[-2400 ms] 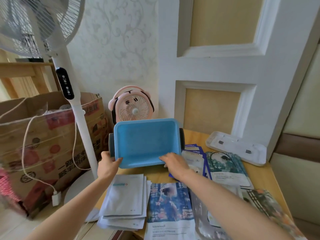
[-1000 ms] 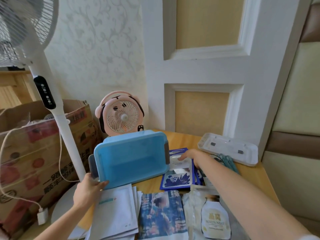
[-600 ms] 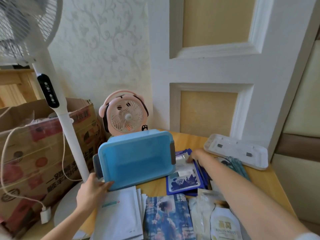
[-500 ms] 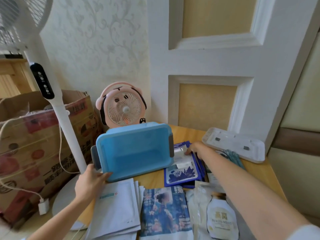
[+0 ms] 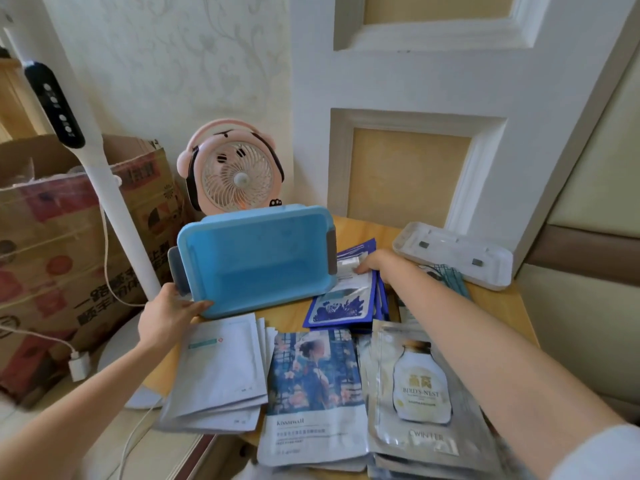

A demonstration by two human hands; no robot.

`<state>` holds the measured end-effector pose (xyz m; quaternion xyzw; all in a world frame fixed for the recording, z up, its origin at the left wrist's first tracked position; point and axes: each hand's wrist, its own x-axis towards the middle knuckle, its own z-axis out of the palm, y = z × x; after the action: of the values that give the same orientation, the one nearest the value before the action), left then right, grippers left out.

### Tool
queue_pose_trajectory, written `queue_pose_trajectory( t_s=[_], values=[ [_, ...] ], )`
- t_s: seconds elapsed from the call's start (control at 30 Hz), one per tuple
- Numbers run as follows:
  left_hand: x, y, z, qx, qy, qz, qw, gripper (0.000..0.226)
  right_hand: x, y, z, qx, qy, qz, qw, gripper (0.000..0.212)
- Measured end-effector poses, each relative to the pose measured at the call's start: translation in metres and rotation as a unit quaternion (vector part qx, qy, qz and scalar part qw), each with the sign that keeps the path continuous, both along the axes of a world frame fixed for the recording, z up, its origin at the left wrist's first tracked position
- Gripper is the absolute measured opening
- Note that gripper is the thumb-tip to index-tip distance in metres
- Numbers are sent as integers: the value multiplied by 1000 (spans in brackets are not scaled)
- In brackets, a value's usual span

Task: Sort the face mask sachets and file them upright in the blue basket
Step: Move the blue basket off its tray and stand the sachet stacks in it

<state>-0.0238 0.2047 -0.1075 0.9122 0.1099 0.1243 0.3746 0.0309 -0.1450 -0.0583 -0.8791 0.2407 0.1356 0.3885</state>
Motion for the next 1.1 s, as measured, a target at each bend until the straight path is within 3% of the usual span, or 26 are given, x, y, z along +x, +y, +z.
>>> queue_pose_trajectory(
  t_s=[0.07, 0.2, 0.3, 0.43, 0.57, 0.67, 0.8, 0.87, 0.97, 1.03, 1.1],
  values=[
    [1, 0, 0, -1, 4, 1, 1000, 52, -2, -1, -1, 40, -33, -8, 999, 57],
    [3, 0, 2, 5, 13, 2, 1000, 53, 4, -5, -13, 129, -53, -79, 987, 57],
    [6, -3, 3, -2, 25, 2, 1000, 50, -2, -17, 13, -24, -195, -64, 978, 30],
    [10, -18, 6, 13, 25, -18, 999, 50, -22, -35, 77, -258, -370, -42, 891, 23],
    [18, -44, 12, 39, 41, -31, 998, 51, -48, -49, 110, -345, -462, 6, 817, 21],
    [25, -63, 18, 45, 62, -39, 996, 52, -69, -63, 107, -314, -523, -50, 791, 15],
    [38, -85, 20, -11, 81, -53, 995, 57, -93, -73, 101, -176, -627, -141, 746, 9],
    [41, -93, 20, -60, 92, -70, 992, 59, -96, -69, 99, -158, -651, -91, 737, 9],
    [36, -92, 27, -148, 148, -32, 977, 72, -92, -46, 91, -240, -653, 52, 717, 8],
    [19, -89, 34, -112, 148, 14, 983, 79, -89, -25, 81, -309, -655, 151, 673, 16],
    [-2, -90, 41, -82, 67, -30, 994, 90, -87, -6, 70, -341, -651, 231, 637, 20]
  ],
)
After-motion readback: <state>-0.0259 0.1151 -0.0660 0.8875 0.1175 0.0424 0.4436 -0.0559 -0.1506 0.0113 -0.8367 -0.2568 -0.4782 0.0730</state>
